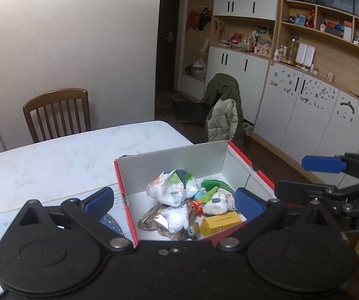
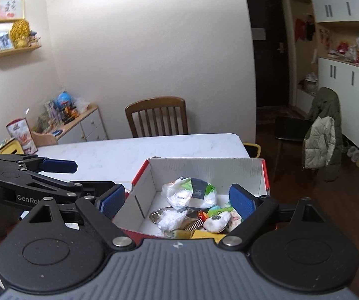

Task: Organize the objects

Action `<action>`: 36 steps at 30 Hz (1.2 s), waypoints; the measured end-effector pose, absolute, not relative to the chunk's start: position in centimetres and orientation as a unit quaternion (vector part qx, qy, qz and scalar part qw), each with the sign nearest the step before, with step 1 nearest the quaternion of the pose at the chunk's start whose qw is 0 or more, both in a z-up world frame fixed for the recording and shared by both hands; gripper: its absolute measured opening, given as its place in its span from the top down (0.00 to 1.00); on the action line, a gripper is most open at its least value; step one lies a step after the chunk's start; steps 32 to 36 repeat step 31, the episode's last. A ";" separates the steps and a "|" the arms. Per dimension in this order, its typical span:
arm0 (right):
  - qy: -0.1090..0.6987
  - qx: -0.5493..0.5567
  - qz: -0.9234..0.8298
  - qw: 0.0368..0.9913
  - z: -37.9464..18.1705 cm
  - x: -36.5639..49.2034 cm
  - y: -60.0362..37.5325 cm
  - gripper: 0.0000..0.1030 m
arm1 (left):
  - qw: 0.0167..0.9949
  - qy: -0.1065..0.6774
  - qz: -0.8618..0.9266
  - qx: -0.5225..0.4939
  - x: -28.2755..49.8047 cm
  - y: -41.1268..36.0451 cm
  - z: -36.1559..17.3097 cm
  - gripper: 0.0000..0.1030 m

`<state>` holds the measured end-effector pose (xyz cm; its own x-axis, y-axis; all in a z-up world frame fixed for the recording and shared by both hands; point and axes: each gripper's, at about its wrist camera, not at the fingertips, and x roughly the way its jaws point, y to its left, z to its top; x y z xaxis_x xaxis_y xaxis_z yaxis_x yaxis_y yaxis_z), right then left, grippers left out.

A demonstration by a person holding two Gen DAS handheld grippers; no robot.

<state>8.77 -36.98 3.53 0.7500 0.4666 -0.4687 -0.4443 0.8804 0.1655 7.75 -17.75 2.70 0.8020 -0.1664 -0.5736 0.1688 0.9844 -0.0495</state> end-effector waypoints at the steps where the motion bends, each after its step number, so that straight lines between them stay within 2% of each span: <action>1: 0.254 0.025 0.237 0.937 3.5 8.2 -36.7 0.12 | 0.949 0.301 -0.092 0.004 7.5 -17.5 2.7 0.00; 4: 0.241 0.039 0.217 0.945 3.3 6.5 -35.8 0.02 | 0.948 0.300 -0.104 0.014 6.5 -16.6 2.6 0.00; 5: 0.232 0.047 0.209 0.949 3.2 5.9 -35.6 0.01 | 0.948 0.300 -0.108 0.018 6.2 -16.3 2.5 0.00; 25: 0.232 0.073 0.104 0.964 2.6 -2.6 -29.2 0.00 | 0.930 0.317 -0.184 0.038 0.5 -10.7 0.5 0.00; 36: 0.232 0.082 0.073 0.966 2.4 -4.3 -27.7 0.00 | 0.926 0.320 -0.196 0.041 -0.5 -9.0 0.2 0.00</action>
